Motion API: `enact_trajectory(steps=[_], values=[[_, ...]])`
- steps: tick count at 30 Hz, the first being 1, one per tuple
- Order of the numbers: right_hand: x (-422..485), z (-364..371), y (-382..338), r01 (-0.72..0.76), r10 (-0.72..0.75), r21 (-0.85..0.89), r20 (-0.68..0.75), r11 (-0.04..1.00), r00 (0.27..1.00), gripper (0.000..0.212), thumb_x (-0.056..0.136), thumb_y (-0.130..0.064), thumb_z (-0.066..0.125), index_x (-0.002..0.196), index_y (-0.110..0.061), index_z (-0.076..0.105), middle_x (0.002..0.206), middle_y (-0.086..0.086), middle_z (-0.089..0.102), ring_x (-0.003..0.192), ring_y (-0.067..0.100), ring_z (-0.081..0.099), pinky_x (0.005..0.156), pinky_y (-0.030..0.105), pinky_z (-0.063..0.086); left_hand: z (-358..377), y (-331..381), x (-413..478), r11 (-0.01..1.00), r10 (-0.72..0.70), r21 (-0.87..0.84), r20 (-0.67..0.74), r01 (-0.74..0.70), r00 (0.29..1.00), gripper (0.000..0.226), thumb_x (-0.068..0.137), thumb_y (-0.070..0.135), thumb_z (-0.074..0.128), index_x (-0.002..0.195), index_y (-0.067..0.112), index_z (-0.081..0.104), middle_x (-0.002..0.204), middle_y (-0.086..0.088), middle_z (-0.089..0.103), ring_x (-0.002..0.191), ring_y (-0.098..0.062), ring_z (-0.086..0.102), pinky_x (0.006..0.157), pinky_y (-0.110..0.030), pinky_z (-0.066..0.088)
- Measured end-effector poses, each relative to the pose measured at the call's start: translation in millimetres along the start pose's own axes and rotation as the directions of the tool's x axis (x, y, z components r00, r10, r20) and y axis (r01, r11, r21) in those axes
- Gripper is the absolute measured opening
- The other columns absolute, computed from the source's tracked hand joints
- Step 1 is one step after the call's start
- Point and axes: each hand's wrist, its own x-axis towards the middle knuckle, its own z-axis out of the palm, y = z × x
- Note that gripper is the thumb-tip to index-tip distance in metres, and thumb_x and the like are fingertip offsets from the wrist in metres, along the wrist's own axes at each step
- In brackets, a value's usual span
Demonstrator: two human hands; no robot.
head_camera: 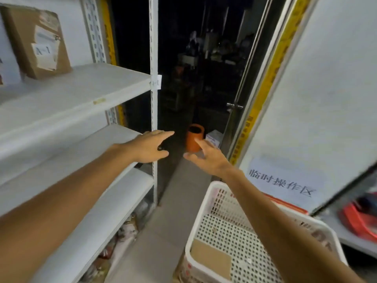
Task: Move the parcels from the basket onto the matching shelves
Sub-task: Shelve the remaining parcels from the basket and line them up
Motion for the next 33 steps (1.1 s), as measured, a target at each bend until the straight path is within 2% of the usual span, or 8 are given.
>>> enact_trajectory(steps=[5, 10, 17, 21, 23, 25, 27, 33], values=[[-40, 0, 75, -0.138, 0.138, -0.007, -0.005, 0.990, 0.990, 0.079, 0.089, -0.061, 0.051, 0.153, -0.023, 0.024, 0.157, 0.008, 0.025, 0.143, 0.029, 0.026, 0.115, 0.045, 0.028, 68, 59, 30, 0.991, 0.132, -0.030, 0.134, -0.129, 0.982, 0.066, 0.093, 0.035, 0.054, 0.150, 0.031, 0.020, 0.157, 0.000, 0.019, 0.143, -0.021, 0.023, 0.115, -0.040, 0.025], [-71, 6, 147, -0.245, 0.241, 0.085, 0.046, 0.966, 0.969, 0.076, 0.091, -0.056, 0.053, 0.152, -0.019, 0.027, 0.155, 0.010, 0.030, 0.137, 0.029, 0.038, 0.111, 0.041, 0.034, 136, 102, 57, 0.981, 0.188, -0.080, 0.223, -0.174, 0.957, 0.063, 0.093, 0.035, 0.054, 0.149, 0.030, 0.025, 0.155, 0.002, 0.025, 0.141, -0.018, 0.026, 0.113, -0.036, 0.027], [-83, 7, 238, -0.274, 0.252, 0.199, 0.131, 0.941, 0.959, 0.068, 0.092, -0.051, 0.055, 0.149, -0.023, 0.031, 0.154, 0.008, 0.033, 0.139, 0.030, 0.035, 0.110, 0.045, 0.032, 203, 144, 91, 0.991, 0.135, -0.069, 0.339, -0.118, 0.931, 0.061, 0.095, 0.029, 0.053, 0.149, 0.025, 0.026, 0.153, 0.000, 0.029, 0.138, -0.018, 0.031, 0.112, -0.037, 0.030], [-84, 19, 282, -0.307, 0.258, 0.277, 0.199, 0.910, 0.945, 0.061, 0.093, -0.042, 0.058, 0.147, -0.022, 0.037, 0.150, 0.006, 0.039, 0.136, 0.028, 0.039, 0.108, 0.039, 0.034, 242, 162, 101, 0.994, 0.086, -0.092, 0.347, -0.058, 0.934, 0.058, 0.095, 0.026, 0.053, 0.147, 0.023, 0.030, 0.153, -0.002, 0.031, 0.138, -0.019, 0.033, 0.109, -0.030, 0.029], [-88, 34, 303, -0.326, 0.258, 0.280, 0.252, 0.903, 0.933, 0.061, 0.094, -0.042, 0.057, 0.147, -0.022, 0.036, 0.153, 0.005, 0.035, 0.141, 0.027, 0.032, 0.115, 0.041, 0.029, 268, 165, 100, 0.995, 0.077, -0.096, 0.401, -0.042, 0.913, 0.057, 0.094, 0.026, 0.055, 0.147, 0.021, 0.032, 0.152, -0.003, 0.033, 0.137, -0.019, 0.034, 0.109, -0.029, 0.029], [-93, 50, 322, -0.385, 0.293, 0.261, 0.331, 0.885, 0.897, 0.067, 0.093, -0.047, 0.055, 0.150, -0.022, 0.031, 0.157, 0.005, 0.029, 0.142, 0.028, 0.031, 0.116, 0.041, 0.028, 294, 163, 97, 0.995, 0.062, -0.102, 0.465, -0.016, 0.883, 0.056, 0.094, 0.024, 0.055, 0.146, 0.022, 0.034, 0.150, -0.004, 0.035, 0.134, -0.020, 0.038, 0.108, -0.031, 0.032], [-98, 69, 341, -0.467, 0.349, 0.235, 0.410, 0.853, 0.843, 0.073, 0.093, -0.054, 0.053, 0.152, -0.023, 0.025, 0.157, 0.006, 0.026, 0.135, 0.029, 0.041, 0.109, 0.038, 0.036, 320, 158, 96, 0.993, 0.050, -0.114, 0.504, 0.010, 0.862, 0.054, 0.094, 0.023, 0.055, 0.144, 0.024, 0.037, 0.150, -0.003, 0.037, 0.134, -0.020, 0.038, 0.109, -0.033, 0.034], [-110, 144, 398, -0.624, 0.458, 0.218, 0.510, 0.750, 0.729, 0.070, 0.094, -0.054, 0.050, 0.152, -0.026, 0.023, 0.158, 0.006, 0.024, 0.134, 0.029, 0.041, 0.103, 0.034, 0.037, 411, 130, 103, 0.987, 0.076, -0.161, 0.565, 0.019, 0.821, 0.048, 0.093, 0.021, 0.055, 0.140, 0.026, 0.043, 0.146, 0.001, 0.043, 0.130, -0.013, 0.043, 0.100, -0.017, 0.029]])
